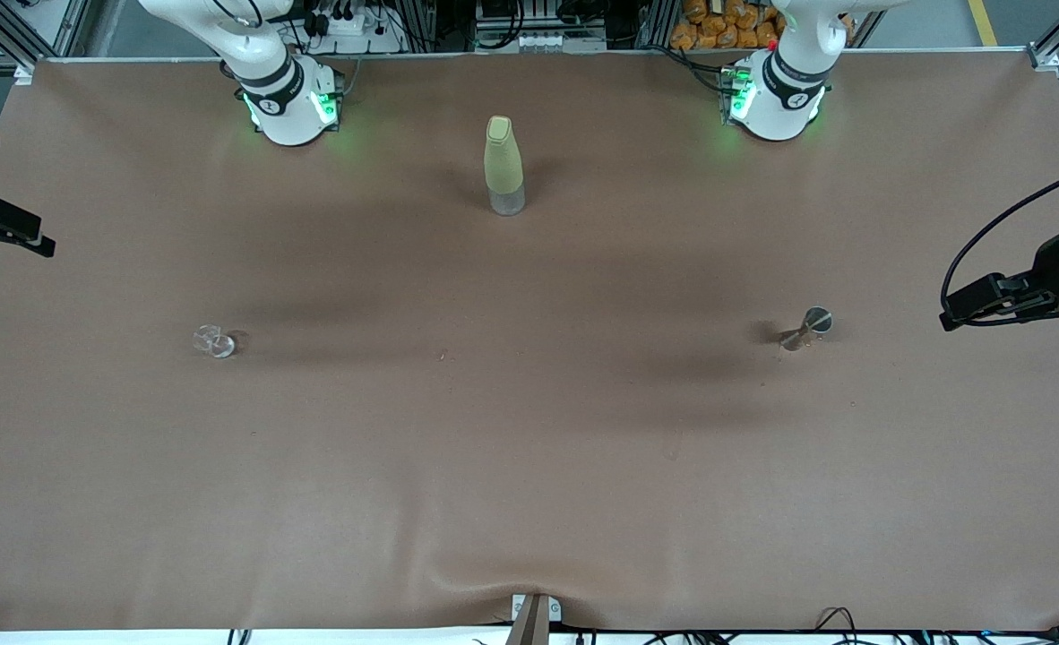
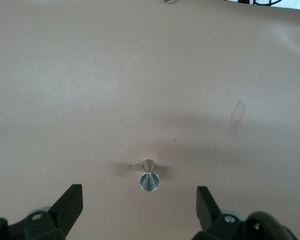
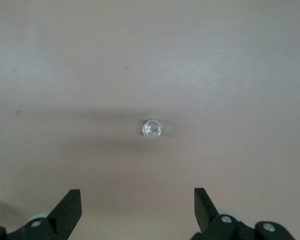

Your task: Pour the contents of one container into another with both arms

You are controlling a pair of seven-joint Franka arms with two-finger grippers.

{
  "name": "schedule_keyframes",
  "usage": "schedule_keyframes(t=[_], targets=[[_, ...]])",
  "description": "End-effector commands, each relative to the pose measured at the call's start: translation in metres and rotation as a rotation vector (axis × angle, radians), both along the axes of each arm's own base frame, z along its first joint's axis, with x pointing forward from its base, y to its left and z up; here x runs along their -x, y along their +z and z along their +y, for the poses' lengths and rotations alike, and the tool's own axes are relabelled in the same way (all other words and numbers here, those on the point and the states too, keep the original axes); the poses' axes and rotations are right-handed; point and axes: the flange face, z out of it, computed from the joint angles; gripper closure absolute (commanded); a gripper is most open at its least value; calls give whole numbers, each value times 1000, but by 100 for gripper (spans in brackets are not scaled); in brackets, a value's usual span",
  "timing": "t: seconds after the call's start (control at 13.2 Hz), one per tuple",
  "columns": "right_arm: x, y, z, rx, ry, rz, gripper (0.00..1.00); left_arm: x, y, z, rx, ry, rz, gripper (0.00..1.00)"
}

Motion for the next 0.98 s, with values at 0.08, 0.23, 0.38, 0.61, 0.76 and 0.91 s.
schedule_keyframes(t=[0.08, 0.23, 0.38, 0.61, 0.76, 0.91], targets=[[8, 0, 11, -15, 23, 2, 0, 5, 6, -1, 0, -14, -1, 0], [11, 3, 11, -16, 24, 10, 0, 5, 5, -3, -1, -13, 1, 0], [14, 4, 8, -18, 20, 19, 0, 4, 3, 1, -3, -8, 4, 0], [15, 4, 6, -21, 17, 23, 0, 3, 1, -1, -2, -13, 7, 0], [16, 6, 7, -20, 21, 24, 0, 3, 1, -4, -4, -17, 7, 0], [16, 6, 7, -11, 19, 26, 0, 3, 1, -5, -4, -20, 7, 0]])
